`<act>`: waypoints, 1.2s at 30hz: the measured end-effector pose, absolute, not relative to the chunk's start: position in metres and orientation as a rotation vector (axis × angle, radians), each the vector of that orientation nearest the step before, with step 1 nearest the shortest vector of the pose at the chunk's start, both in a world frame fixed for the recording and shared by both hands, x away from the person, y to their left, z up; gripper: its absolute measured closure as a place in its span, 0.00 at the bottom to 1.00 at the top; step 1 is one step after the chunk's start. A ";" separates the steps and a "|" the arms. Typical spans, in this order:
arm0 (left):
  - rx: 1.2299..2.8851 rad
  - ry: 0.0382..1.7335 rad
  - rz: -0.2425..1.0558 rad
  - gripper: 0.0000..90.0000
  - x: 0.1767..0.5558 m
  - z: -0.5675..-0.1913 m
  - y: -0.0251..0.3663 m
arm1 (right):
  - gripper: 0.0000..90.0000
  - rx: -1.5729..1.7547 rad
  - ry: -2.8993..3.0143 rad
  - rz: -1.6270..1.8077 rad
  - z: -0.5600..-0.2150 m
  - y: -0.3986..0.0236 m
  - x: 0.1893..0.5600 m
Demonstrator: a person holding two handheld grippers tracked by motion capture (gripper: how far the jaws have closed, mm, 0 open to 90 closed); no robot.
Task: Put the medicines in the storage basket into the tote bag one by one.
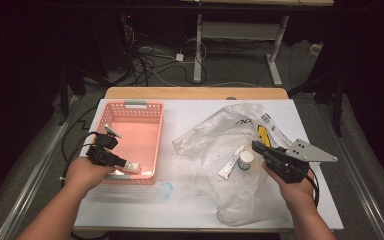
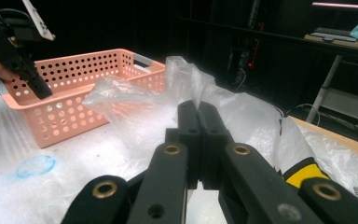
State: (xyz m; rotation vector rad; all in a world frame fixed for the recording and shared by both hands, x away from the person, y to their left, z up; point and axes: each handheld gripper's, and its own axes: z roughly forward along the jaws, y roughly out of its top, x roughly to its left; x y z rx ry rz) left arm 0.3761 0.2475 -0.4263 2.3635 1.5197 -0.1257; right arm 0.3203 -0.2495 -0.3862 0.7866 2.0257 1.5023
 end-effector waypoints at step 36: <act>2.481 1.679 -0.017 0.98 0.424 -0.442 0.243 | 1.00 0.793 2.023 1.499 -0.387 -0.252 0.321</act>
